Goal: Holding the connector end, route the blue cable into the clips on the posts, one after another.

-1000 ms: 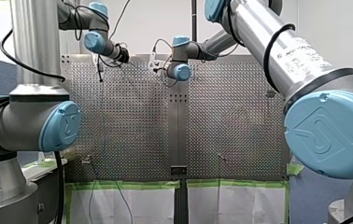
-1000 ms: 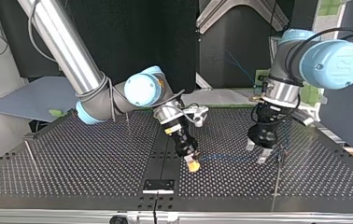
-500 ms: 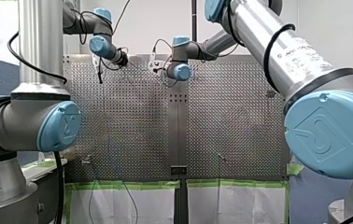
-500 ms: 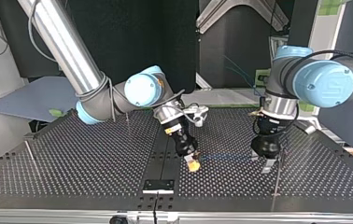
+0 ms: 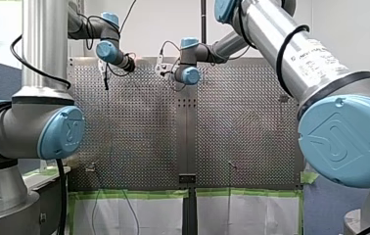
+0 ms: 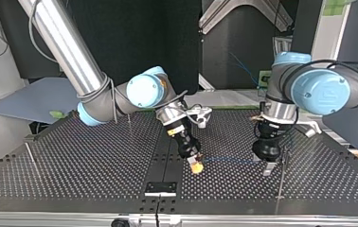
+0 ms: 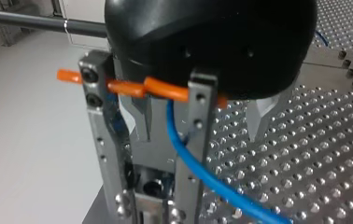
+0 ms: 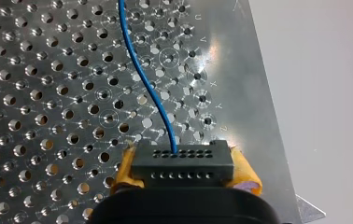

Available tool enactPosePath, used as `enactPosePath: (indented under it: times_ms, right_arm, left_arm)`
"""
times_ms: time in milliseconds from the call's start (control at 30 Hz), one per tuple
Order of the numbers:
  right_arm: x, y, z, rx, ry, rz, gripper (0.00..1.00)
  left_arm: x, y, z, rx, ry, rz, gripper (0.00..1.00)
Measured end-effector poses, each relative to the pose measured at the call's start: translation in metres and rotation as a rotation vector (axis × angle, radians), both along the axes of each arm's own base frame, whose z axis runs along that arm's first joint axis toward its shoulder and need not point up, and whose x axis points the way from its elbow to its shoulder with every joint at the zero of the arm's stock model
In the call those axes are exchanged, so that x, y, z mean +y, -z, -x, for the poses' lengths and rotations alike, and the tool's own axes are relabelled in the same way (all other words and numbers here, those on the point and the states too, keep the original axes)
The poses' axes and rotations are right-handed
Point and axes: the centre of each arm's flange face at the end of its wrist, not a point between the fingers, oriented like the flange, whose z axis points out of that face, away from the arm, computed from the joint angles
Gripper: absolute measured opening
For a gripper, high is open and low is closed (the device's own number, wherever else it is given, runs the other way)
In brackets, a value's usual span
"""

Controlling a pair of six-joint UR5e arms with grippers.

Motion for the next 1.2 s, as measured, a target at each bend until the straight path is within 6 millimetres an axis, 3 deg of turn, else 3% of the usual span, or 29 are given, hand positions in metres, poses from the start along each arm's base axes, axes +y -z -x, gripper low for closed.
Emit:
enactPosePath:
  times_ms: [200, 267, 300, 367, 400, 467, 500, 533, 600, 1200]
  right_arm:
    - [0.0001, 0.0000, 0.0001, 0.001, 0.000, -0.001, 0.00]
    - [0.0001, 0.0000, 0.0001, 0.001, 0.000, -0.001, 0.00]
    - [0.0001, 0.0000, 0.0001, 0.001, 0.000, -0.001, 0.00]
    - [0.0002, 0.0002, 0.0001, 0.002, 0.000, -0.002, 0.00]
    - [0.0001, 0.0003, 0.0001, 0.002, 0.000, -0.002, 0.00]
    - [0.0002, 0.0005, 0.0001, 0.003, -0.001, -0.002, 0.00]
    - [0.0002, 0.0006, 0.0002, 0.003, 0.000, -0.003, 0.00]
    - [0.0002, 0.0006, 0.0002, 0.003, 0.000, -0.003, 0.00]
    - [0.0002, 0.0007, 0.0002, 0.003, 0.000, -0.003, 0.00]
    - [-0.0021, 0.0032, 0.0026, 0.012, 0.004, -0.012, 0.00]
  left_arm:
    - [0.0006, -0.0002, -0.0003, -0.005, -0.016, -0.013, 1.00]
    - [0.0010, -0.0005, -0.0002, -0.006, -0.021, -0.015, 0.76]
    - [0.0012, -0.0005, -0.0002, -0.006, -0.022, -0.015, 0.76]
    - [0.0012, -0.0010, 0.0000, -0.007, -0.024, -0.016, 0.49]
    - [0.0013, -0.0014, 0.0003, -0.008, -0.024, -0.016, 0.49]
    - [0.0013, -0.0034, 0.0015, -0.012, -0.024, -0.016, 0.15]
    - [0.0013, -0.0043, 0.0021, -0.014, -0.024, -0.016, 0.15]
    - [0.0013, -0.0053, 0.0027, -0.016, -0.024, -0.016, 0.04]
    - [0.0011, -0.0062, 0.0033, -0.017, -0.024, -0.017, 0.00]
    - [-0.0005, -0.0033, 0.0034, -0.006, -0.033, -0.017, 0.00]
